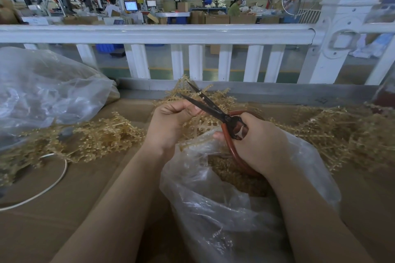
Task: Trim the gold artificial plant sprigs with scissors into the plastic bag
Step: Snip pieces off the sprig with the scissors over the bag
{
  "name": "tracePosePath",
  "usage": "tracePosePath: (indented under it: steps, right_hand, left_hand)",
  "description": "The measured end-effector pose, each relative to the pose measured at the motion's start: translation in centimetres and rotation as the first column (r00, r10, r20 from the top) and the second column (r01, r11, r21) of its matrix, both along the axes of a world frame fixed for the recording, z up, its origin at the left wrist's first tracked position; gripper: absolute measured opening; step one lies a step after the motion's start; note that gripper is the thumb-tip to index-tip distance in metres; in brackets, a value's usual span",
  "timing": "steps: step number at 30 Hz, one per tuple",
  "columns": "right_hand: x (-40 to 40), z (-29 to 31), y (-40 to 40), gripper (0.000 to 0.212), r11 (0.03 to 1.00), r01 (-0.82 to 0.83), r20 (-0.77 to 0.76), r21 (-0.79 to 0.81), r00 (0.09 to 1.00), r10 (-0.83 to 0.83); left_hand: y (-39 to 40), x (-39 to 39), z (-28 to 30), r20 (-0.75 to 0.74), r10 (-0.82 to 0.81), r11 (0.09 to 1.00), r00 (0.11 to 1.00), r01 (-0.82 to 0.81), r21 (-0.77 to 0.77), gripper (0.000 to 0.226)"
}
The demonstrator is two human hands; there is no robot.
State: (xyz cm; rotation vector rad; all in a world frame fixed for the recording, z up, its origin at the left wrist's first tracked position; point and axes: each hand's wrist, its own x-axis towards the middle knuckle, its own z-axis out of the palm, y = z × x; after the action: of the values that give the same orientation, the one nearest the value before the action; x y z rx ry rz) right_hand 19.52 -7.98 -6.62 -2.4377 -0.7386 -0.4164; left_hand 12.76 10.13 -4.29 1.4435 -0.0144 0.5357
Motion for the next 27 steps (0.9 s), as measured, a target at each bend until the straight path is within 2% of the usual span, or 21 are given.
tracePosePath:
  steps: [5, 10, 27]
  right_hand:
    - [0.04, 0.07, -0.01, 0.069, 0.999, -0.035, -0.003, 0.010, 0.999, 0.035]
    - [0.09, 0.04, -0.12, 0.052, 0.997, -0.072, -0.029, 0.017, 0.997, 0.072]
    - [-0.02, -0.59, -0.21, 0.061, 0.995, -0.035, 0.088, 0.095, 0.996, 0.026]
  left_hand:
    - [-0.04, -0.05, -0.09, 0.030, -0.012, 1.000, 0.999, 0.012, -0.011, 0.012]
    - [-0.02, 0.01, -0.24, 0.008, 0.009, 1.000, 1.000, -0.009, -0.026, 0.012]
    - [-0.16, -0.15, -0.24, -0.057, -0.037, 0.998, 0.998, 0.034, -0.048, 0.010]
